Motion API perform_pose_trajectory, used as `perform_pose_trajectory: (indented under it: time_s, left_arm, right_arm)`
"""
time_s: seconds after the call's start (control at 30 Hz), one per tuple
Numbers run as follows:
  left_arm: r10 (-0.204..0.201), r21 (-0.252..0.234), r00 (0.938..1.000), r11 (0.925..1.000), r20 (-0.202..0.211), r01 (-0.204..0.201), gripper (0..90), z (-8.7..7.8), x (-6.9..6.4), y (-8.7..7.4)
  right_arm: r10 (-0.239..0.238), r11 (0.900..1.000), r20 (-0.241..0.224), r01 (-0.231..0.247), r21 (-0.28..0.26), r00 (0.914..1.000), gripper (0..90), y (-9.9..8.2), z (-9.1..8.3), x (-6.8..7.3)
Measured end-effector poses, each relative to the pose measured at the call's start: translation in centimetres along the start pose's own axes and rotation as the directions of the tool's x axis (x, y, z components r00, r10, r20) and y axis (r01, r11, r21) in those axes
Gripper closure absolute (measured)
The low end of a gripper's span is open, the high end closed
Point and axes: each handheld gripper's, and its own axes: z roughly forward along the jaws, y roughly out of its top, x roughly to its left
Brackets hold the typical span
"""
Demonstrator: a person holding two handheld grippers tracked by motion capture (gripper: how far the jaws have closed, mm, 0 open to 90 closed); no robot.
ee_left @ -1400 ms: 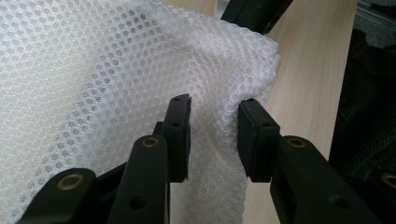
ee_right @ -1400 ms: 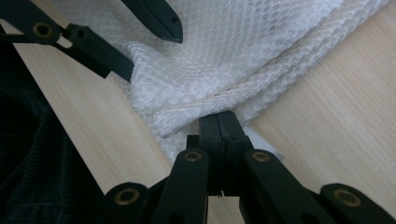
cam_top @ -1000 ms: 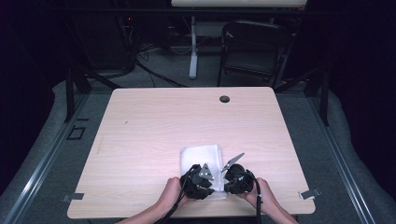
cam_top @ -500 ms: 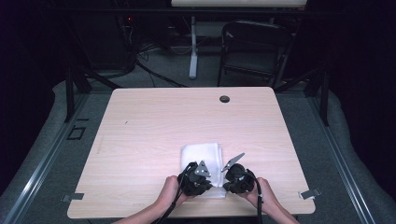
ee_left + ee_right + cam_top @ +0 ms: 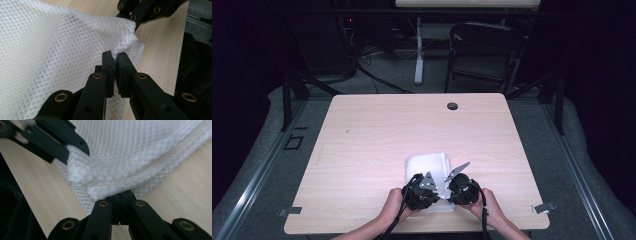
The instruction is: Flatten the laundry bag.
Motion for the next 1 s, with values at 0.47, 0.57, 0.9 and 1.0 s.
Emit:
perform_pose_trajectory:
  time_s: [0.47,0.57,0.9,1.0]
  left_arm:
    - [-0.006,-0.018,0.9993,0.9998,-0.036,0.005,87.1,-1.1,0.0,0.0]
    - [-0.011,-0.02,0.999,0.9997,-0.044,0.01,87.2,-1.4,0.1,0.0]
    - [-0.042,-0.065,0.9958,0.9972,-0.081,0.037,87.5,-3.1,1.0,-0.4]
    - [-0.049,-0.075,0.9945,0.9963,-0.092,0.042,87.5,-3.6,1.2,-0.5]
  right_arm:
    - [0.023,0.9997,-0.009,-0.024,-0.009,0.9997,90.0,-0.2,0.1,-0.2]
    - [0.021,0.9997,-0.009,-0.021,-0.011,0.9997,90.0,-0.2,0.1,-0.2]
    - [0.021,0.9998,-0.009,-0.021,-0.007,0.9997,90.0,-0.2,0.1,-0.2]
    - [0.006,0.9998,-0.005,-0.006,0.02,1.0,90.0,-0.1,-0.1,-0.2]
